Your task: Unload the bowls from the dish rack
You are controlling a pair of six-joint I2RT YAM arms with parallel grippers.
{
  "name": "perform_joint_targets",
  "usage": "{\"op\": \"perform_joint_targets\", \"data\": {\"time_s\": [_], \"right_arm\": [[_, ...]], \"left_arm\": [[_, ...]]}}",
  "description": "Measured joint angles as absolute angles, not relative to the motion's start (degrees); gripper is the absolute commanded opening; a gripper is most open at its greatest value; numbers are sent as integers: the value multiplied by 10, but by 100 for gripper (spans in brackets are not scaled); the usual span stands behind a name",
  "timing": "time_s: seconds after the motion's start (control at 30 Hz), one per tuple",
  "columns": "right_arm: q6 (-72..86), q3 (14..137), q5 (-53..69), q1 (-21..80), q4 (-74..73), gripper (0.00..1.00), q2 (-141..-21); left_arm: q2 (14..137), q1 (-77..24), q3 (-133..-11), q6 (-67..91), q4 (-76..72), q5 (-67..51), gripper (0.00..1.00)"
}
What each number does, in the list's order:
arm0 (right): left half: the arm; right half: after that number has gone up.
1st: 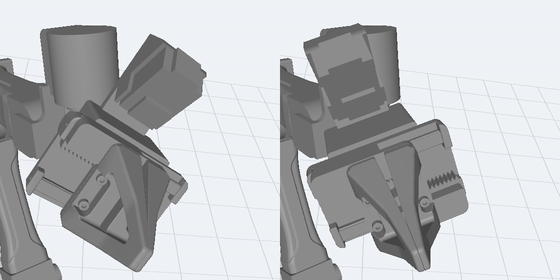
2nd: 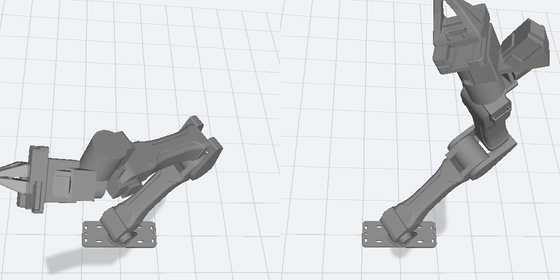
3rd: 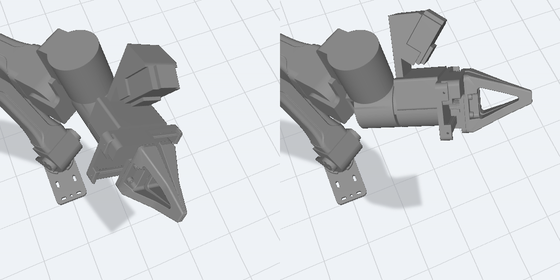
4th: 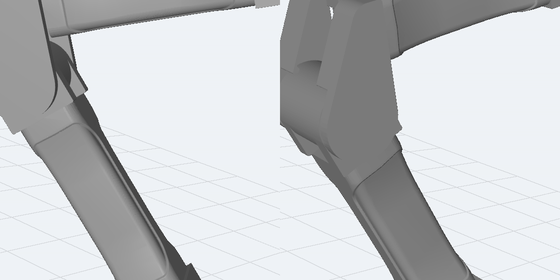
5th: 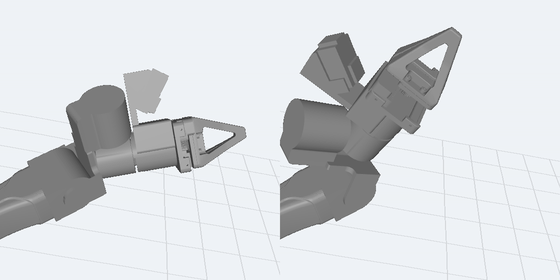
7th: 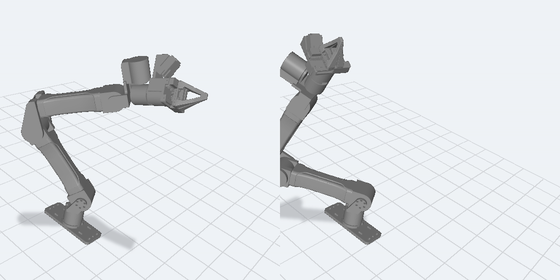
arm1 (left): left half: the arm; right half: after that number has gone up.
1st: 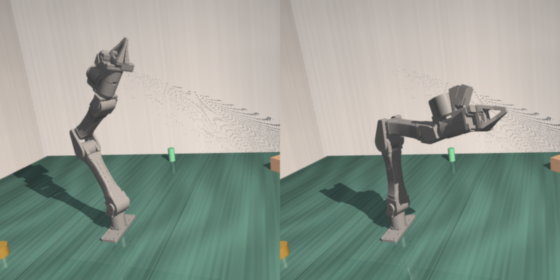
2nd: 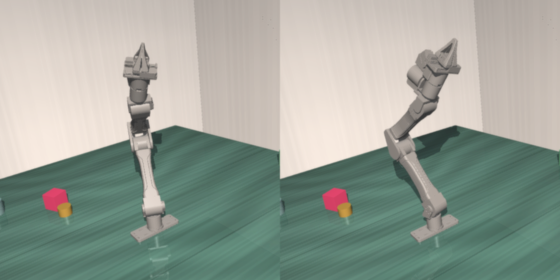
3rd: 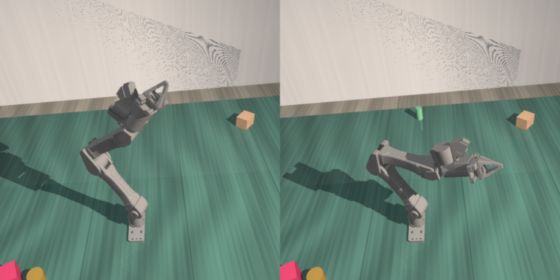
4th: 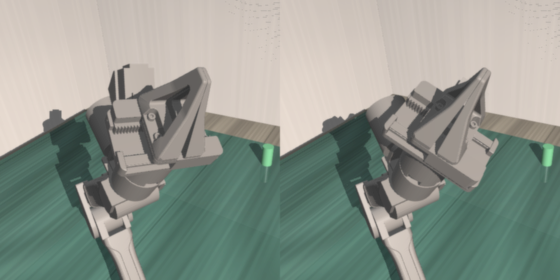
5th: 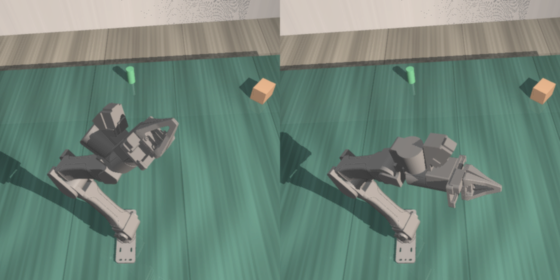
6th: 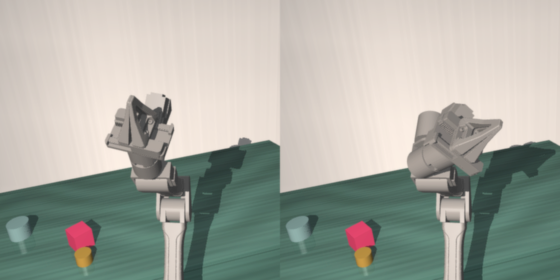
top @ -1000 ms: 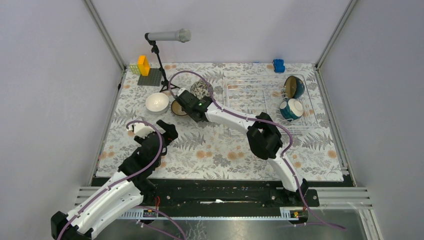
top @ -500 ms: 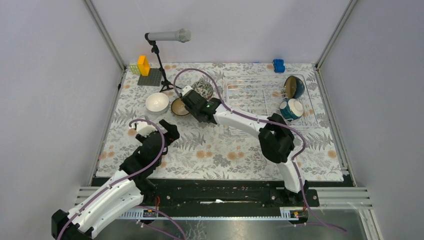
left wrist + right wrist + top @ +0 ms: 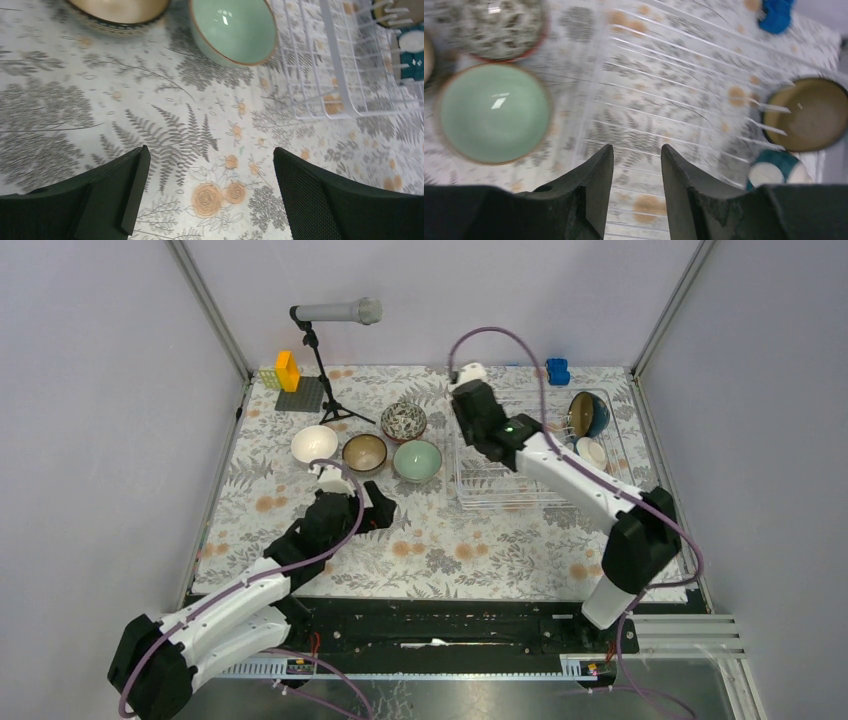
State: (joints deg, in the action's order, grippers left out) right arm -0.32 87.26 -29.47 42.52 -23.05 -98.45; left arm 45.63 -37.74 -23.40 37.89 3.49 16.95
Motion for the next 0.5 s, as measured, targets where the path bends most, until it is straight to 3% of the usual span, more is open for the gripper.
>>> {"op": "perform_joint_targets", "data": {"time_s": [0.17,0.2,0.23,0.27,0.5], "right_arm": [[47,780,-294,335,-208,49,-906],[59,764,-292,316,-201,62,-893],[69,751,-293,302,-198,84,-883],[84,735,-295,282,-193,92,-871],[150,708,-331,163,-182,87,-859]], "left_arm": [[526,-377,-256,364,-6,96,99],[539,-377,-263,361,-13,85,99],[551,-377,-269,359,-20,74,99],[561,-377,-274,358,-29,63,99],[601,-377,-284,354,-80,0,99]]}}
